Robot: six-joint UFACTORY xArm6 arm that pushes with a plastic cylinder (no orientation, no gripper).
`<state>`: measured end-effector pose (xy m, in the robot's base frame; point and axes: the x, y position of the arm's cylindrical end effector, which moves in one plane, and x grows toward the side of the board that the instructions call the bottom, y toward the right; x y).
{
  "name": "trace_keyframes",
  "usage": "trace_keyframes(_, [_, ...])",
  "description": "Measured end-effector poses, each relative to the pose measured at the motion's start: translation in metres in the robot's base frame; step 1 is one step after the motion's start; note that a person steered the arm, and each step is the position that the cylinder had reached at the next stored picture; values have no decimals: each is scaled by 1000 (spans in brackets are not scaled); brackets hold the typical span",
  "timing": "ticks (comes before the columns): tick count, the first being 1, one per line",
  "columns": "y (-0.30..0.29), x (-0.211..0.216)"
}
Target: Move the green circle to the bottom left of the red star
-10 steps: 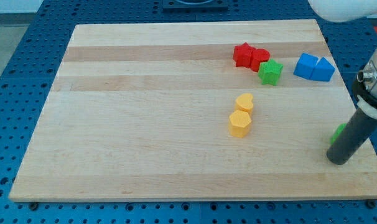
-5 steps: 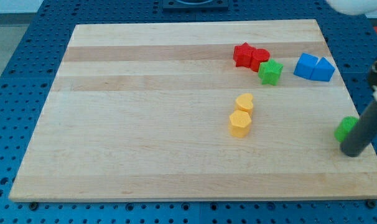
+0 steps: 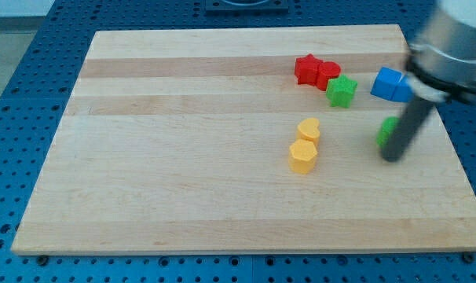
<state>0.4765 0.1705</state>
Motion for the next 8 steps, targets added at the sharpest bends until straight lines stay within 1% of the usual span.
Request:
trace_keyframes(1, [-75,-53])
trace_keyframes(2, [-84,-55])
trace_keyframes(3, [-81,-40])
trace_keyframes(6, [-46,-18])
trace_keyframes(7, [-23,37])
trace_keyframes(8, [-8,76])
